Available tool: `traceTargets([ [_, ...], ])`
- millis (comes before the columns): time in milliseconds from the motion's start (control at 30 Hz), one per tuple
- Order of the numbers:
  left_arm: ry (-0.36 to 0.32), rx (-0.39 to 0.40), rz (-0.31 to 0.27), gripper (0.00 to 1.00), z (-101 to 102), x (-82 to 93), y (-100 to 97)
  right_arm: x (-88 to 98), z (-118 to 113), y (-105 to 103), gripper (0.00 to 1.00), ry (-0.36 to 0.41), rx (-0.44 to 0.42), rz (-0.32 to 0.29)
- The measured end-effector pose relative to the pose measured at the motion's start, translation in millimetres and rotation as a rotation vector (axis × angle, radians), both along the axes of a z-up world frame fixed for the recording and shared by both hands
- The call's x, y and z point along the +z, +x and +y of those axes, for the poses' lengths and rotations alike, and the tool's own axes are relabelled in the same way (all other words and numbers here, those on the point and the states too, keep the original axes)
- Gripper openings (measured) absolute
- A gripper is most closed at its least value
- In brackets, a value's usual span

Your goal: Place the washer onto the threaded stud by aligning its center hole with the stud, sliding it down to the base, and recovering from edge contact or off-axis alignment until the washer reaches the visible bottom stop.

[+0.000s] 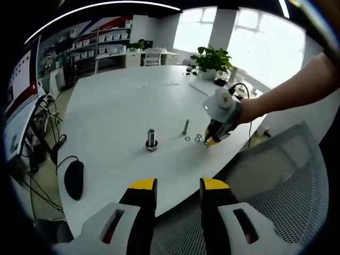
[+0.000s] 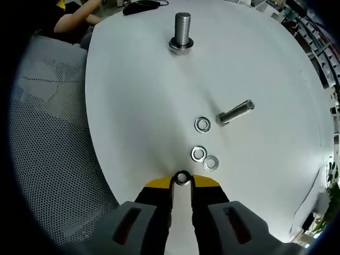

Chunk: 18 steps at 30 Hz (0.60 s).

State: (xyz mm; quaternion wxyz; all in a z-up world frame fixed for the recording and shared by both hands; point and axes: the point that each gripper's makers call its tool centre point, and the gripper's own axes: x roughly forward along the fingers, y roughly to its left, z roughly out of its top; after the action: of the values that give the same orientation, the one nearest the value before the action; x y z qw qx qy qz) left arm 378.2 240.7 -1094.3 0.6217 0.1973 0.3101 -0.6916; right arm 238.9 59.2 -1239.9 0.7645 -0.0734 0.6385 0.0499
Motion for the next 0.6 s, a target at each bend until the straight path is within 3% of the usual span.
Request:
traceTargets([
  [167, -0.002, 0.003, 0.002, 0.3, 0.0, -0.1, 0.7, -2.9, -6.9, 3.7, 0.14, 0.024, -0.019, -0.031],
  [400, 0.0, 0.0, -0.002, 0.3, 0.6, -1.0, 1.0, -4.2, -3.3, 2.9, 0.14, 0.01, -0.004, 0.005],
  [600, -0.001, 0.003, -0.003, 0.3, 0.4, -0.4, 1.0, -1.2, -3.6, 0.6, 0.14, 0.03, -0.026, -0.014],
])
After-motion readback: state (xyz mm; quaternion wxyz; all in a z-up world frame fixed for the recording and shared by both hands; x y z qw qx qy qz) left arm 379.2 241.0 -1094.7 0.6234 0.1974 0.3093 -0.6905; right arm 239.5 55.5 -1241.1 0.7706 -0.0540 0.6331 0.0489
